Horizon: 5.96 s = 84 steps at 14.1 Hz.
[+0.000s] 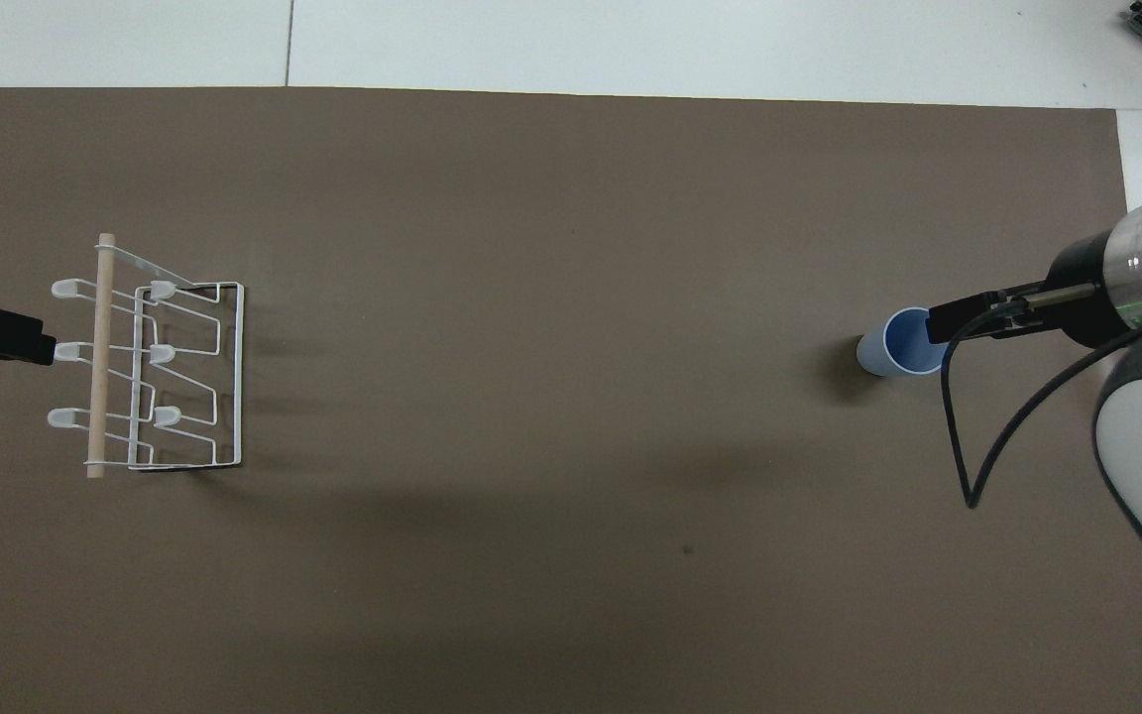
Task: Hang cup on cup holder
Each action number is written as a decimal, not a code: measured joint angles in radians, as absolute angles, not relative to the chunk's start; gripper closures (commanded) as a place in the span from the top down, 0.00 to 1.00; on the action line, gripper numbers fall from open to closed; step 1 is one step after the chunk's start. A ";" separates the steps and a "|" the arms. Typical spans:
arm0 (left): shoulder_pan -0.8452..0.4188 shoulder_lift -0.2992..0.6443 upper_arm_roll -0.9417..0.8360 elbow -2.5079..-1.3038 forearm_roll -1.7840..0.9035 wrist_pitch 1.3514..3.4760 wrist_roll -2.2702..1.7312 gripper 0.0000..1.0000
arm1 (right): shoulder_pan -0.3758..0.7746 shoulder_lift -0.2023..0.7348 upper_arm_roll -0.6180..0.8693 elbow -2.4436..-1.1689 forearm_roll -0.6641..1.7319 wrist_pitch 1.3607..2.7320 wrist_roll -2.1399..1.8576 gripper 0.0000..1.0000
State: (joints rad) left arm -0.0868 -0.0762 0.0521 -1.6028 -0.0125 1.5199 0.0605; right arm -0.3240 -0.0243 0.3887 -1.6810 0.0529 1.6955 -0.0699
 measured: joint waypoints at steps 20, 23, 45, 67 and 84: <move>-0.089 -0.076 0.044 -1.603 -0.012 1.520 0.061 1.00 | -0.299 0.077 0.387 -1.812 -0.019 1.951 -0.070 1.00; -0.089 -0.076 0.044 -1.603 -0.012 1.520 0.061 1.00 | -0.300 0.091 0.387 -1.867 -0.019 2.023 -0.069 0.96; -0.101 -0.076 0.032 -1.603 -0.012 1.519 0.061 1.00 | -0.337 0.119 0.385 -2.109 -0.019 2.298 -0.069 0.80; -0.105 -0.076 0.030 -1.605 -0.012 1.519 0.061 1.00 | -0.344 0.118 0.383 -2.113 -0.025 2.300 -0.069 0.00; -0.105 -0.076 0.030 -1.605 -0.023 1.537 0.106 1.00 | -0.347 0.125 0.379 -1.955 -0.030 2.140 -0.069 0.00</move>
